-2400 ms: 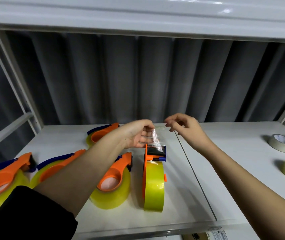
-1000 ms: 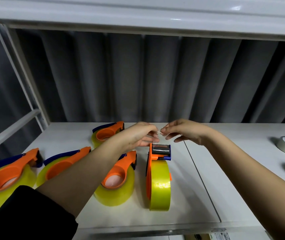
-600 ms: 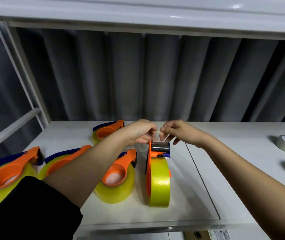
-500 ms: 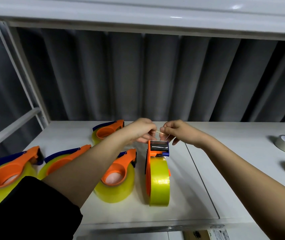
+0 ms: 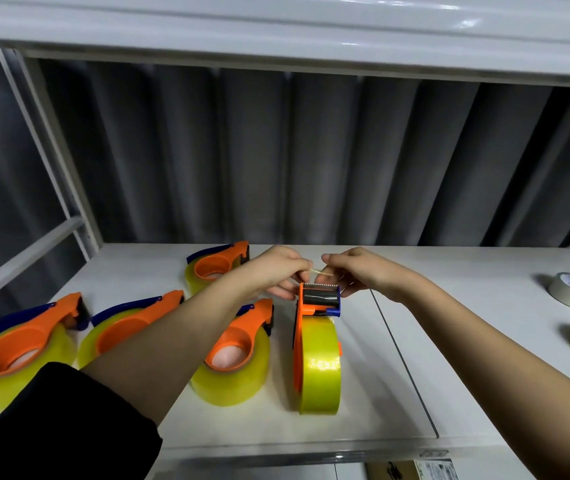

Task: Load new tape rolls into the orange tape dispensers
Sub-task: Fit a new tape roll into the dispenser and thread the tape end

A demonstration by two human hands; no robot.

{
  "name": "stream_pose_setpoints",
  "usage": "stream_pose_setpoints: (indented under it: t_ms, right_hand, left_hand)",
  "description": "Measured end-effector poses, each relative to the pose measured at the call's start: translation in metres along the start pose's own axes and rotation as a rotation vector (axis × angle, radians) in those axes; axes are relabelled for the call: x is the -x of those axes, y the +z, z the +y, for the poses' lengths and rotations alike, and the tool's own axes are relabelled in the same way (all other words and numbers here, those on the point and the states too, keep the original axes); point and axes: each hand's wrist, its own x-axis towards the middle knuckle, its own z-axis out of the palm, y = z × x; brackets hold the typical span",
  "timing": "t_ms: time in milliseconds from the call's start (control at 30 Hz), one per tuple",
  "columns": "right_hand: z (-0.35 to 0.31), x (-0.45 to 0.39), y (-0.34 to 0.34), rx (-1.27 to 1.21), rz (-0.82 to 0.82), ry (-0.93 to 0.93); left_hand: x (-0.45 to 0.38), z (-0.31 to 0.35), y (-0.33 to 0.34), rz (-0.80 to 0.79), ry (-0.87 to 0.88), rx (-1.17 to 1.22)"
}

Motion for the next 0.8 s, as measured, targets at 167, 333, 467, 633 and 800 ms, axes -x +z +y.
stream_pose_setpoints:
  t_ms: [167, 333, 467, 633, 800]
  right_hand:
    - [0.009, -0.002, -0.001, -0.021, -0.02, -0.023]
    - [0.014, -0.003, -0.002, -0.042, -0.059, -0.023]
    - [0.014, -0.003, -0.002, -0.041, -0.07, -0.023]
    - [0.01, -0.007, -0.004, -0.048, -0.128, 0.068]
    - [0.012, -0.013, -0.007, -0.186, -0.229, 0.195]
  left_hand:
    - [0.0, 0.001, 0.002, 0.005, -0.014, -0.008]
    - [0.001, 0.001, 0.004, 0.006, -0.035, -0.005]
    - [0.001, 0.001, 0.006, 0.034, -0.005, -0.049]
    - [0.006, -0.015, 0.009, 0.158, 0.06, -0.079]
    - [0.037, -0.041, 0.016, 0.0, -0.145, -0.04]
